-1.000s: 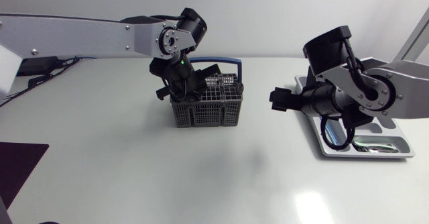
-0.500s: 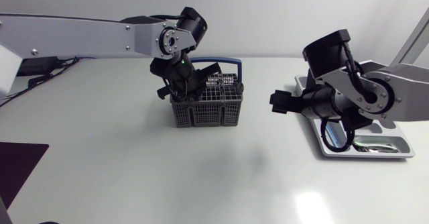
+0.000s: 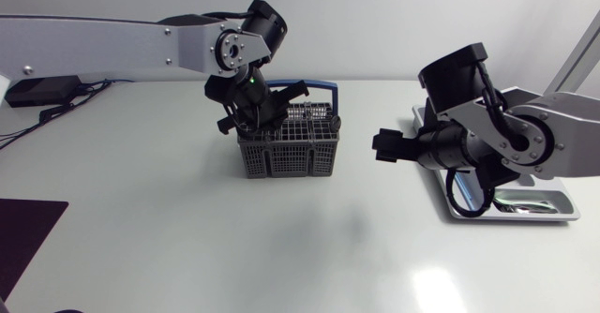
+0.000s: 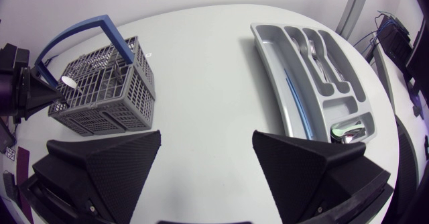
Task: Unload the cutlery basket into the drawer organizer.
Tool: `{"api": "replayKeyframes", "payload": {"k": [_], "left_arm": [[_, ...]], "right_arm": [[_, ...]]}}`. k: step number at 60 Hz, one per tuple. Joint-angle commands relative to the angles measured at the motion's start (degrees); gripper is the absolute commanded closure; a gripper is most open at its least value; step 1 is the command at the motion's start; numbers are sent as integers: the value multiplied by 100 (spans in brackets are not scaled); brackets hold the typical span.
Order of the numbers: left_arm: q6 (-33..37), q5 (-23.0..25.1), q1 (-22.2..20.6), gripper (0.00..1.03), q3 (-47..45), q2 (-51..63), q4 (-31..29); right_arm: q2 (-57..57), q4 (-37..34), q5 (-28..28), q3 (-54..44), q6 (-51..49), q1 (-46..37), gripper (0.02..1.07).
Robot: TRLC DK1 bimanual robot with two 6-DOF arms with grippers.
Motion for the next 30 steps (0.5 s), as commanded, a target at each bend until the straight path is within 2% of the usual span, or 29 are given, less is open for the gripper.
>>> {"api": "replayKeyframes", "payload": {"k": [1,30], "left_arm": [[-132,-4,0,99,-129,-290,38],[-229,14,-62,99,-402,-1099,38]], "right_arm": [[-93,31,28,-164,5,47,9],[-489,31,116,-340,-145,267,8]]}}
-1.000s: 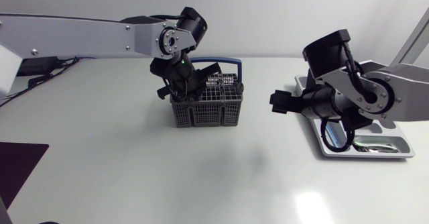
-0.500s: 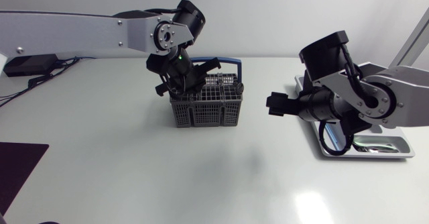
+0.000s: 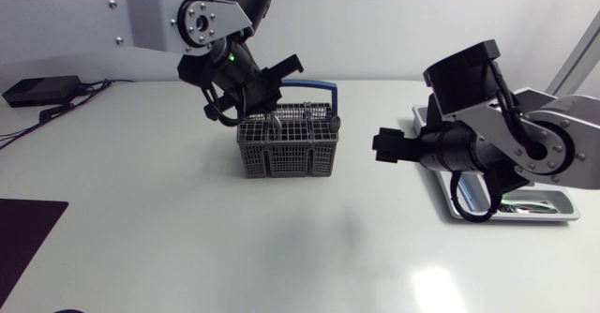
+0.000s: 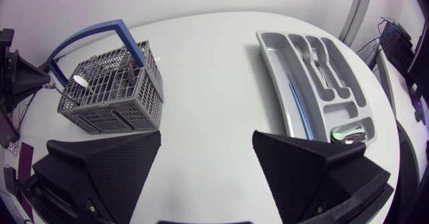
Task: Unload the cutlery basket into the drawer organizer.
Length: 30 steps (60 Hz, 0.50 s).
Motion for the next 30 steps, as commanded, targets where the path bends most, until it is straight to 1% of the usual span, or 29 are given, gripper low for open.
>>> {"api": "replayKeyframes", "payload": {"k": [1,14,20,25,30], "left_arm": [[-189,-3,-51,99,-186,-327,17],[-225,5,-77,99,-353,-732,17],[-260,23,-95,99,-432,-934,17],[-295,32,-130,99,-484,-1092,17],[-321,84,-191,99,-564,-1250,17]], "right_arm": [[-146,18,68,-222,-94,92,8],[-603,431,191,-468,-551,356,7],[-735,484,182,-573,-762,549,7],[-910,634,6,-714,-833,663,7],[-1200,888,-389,-907,-868,725,7]]}}
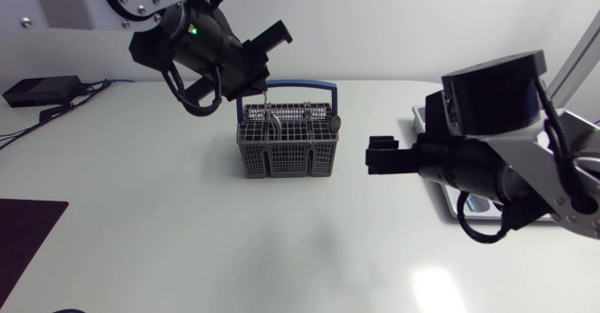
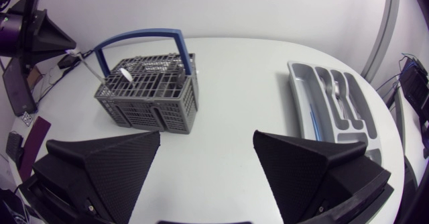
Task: Unload the cutlery basket into the drawer organizer.
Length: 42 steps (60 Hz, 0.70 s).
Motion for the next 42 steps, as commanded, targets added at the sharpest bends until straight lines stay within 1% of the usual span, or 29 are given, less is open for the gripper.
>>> {"api": "replayKeyframes", "payload": {"k": [1,4,7,15,18,22,27,28,30,32,42], "left_arm": [[-221,98,-93,99,-207,-278,1],[-230,98,-119,99,-225,-357,10],[-247,98,-137,99,-234,-436,19],[-309,273,-216,99,-304,-647,63],[-326,388,-242,99,-348,-673,98],[-344,528,-277,99,-410,-673,142],[-353,783,-286,99,-480,-656,212],[-361,810,-286,99,-480,-656,221],[-414,968,-277,99,-515,-638,247],[-484,1091,-260,99,-524,-612,247],[-651,1592,-251,99,-541,-453,230]], "right_arm": [[-309,211,-274,-295,-136,80,7],[-476,361,-502,-383,-153,89,7],[-590,448,-608,-436,-232,98,8],[-713,475,-933,-427,-619,203,9],[-731,361,-1082,-374,-672,203,9],[-722,273,-1443,-322,-795,177,9],[-687,71,-2146,-207,-997,-34,9],[-687,71,-2216,-199,-1023,-61,9],[-678,71,-2506,-190,-1129,-175,9],[-669,71,-2664,-172,-1269,-228,9],[-546,-158,-2875,-5,-1937,-245,9]]}}
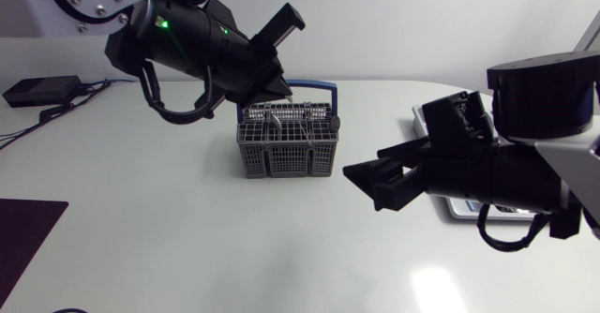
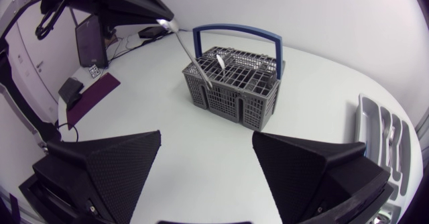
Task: Unload the cutlery basket into the drawer organizer.
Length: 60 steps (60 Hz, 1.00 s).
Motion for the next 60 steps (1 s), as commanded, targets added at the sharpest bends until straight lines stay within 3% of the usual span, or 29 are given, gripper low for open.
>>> {"api": "replayKeyframes", "payload": {"k": [1,28,42,60], "left_arm": [[-306,268,5,99,-113,152,27],[-376,751,-154,99,63,539,-431],[-500,1199,-189,99,133,750,-474],[-596,1428,-189,99,186,759,-527]], "right_arm": [[136,-86,-84,170,-464,-31,9],[716,617,153,73,-1914,286,11],[1155,1232,803,20,-2222,822,17],[1665,1813,830,55,-2415,751,48]]}}
